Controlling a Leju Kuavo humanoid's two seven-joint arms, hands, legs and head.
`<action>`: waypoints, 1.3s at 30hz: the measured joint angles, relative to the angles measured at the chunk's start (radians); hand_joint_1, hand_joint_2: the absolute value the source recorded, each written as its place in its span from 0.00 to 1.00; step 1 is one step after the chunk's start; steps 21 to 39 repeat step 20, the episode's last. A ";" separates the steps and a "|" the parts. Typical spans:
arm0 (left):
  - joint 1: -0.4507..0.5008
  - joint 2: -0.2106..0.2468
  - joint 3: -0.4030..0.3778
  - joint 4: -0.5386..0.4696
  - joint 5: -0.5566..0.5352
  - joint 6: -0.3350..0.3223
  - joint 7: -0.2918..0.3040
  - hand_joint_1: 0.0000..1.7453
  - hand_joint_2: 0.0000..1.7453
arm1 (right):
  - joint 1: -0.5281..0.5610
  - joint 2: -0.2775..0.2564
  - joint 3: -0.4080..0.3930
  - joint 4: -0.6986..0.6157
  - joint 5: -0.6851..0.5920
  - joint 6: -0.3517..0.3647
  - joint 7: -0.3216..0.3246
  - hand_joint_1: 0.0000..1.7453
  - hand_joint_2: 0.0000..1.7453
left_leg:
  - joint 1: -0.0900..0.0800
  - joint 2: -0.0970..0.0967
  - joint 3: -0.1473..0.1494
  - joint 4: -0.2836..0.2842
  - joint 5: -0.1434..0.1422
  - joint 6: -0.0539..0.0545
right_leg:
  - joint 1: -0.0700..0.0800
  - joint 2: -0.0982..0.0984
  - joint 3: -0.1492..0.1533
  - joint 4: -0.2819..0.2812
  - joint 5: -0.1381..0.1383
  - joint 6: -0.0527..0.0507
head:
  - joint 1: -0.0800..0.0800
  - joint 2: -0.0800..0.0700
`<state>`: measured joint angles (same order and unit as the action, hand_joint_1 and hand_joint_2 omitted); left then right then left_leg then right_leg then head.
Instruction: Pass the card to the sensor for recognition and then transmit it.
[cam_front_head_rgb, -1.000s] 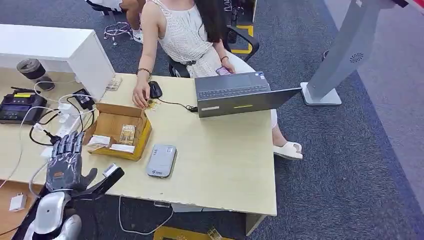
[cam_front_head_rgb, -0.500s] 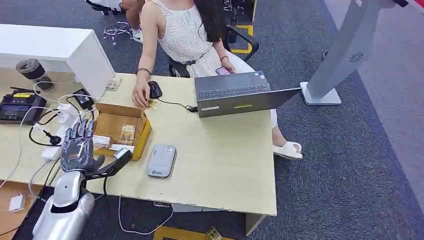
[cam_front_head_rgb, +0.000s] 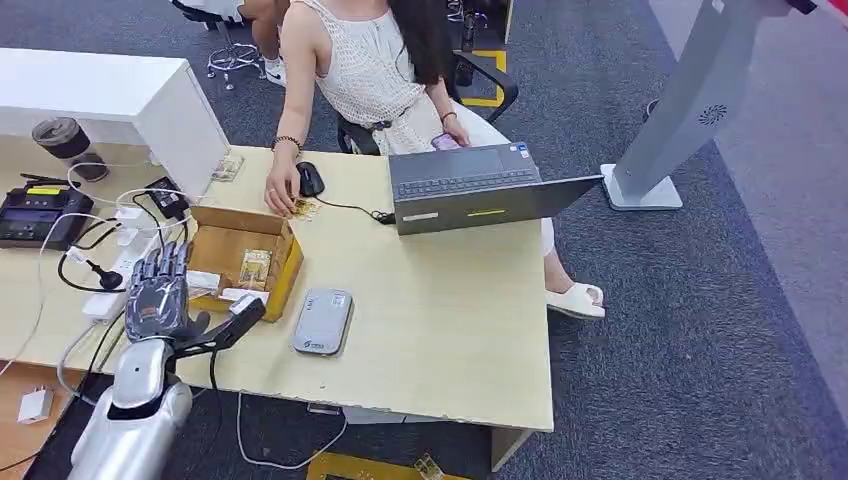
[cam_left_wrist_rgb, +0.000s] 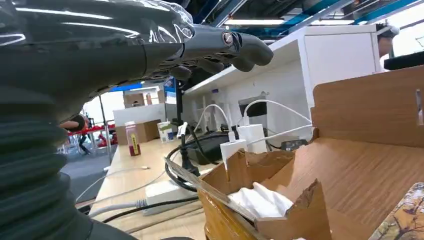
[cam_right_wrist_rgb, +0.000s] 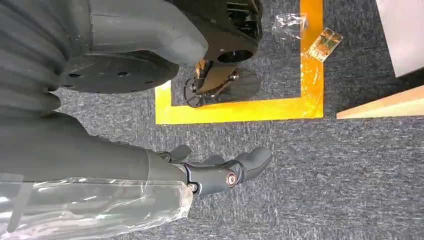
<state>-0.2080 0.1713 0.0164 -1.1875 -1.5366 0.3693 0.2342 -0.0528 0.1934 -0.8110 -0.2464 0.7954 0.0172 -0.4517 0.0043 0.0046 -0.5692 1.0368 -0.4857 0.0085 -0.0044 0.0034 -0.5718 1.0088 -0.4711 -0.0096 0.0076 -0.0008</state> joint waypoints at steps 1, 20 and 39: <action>-0.001 0.002 0.000 0.002 0.000 -0.006 0.005 0.00 1.00 | 0.000 0.000 0.000 0.000 0.000 0.001 0.003 0.00 1.00 | 0.000 0.000 0.000 0.000 0.000 0.000 | 0.000 0.000 0.000 0.000 0.000 0.000 | 0.000 0.000; 0.009 0.042 0.003 0.016 0.011 -0.016 0.027 0.00 1.00 | 0.000 0.000 -0.004 0.000 0.014 0.001 0.007 0.00 1.00 | 0.000 0.000 -0.001 0.000 0.000 0.000 | 0.000 0.000 0.000 0.000 0.000 0.000 | 0.000 0.000; 0.009 0.042 0.003 0.016 0.011 -0.016 0.027 0.00 1.00 | 0.000 0.000 -0.004 0.000 0.014 0.001 0.007 0.00 1.00 | 0.000 0.000 -0.001 0.000 0.000 0.000 | 0.000 0.000 0.000 0.000 0.000 0.000 | 0.000 0.000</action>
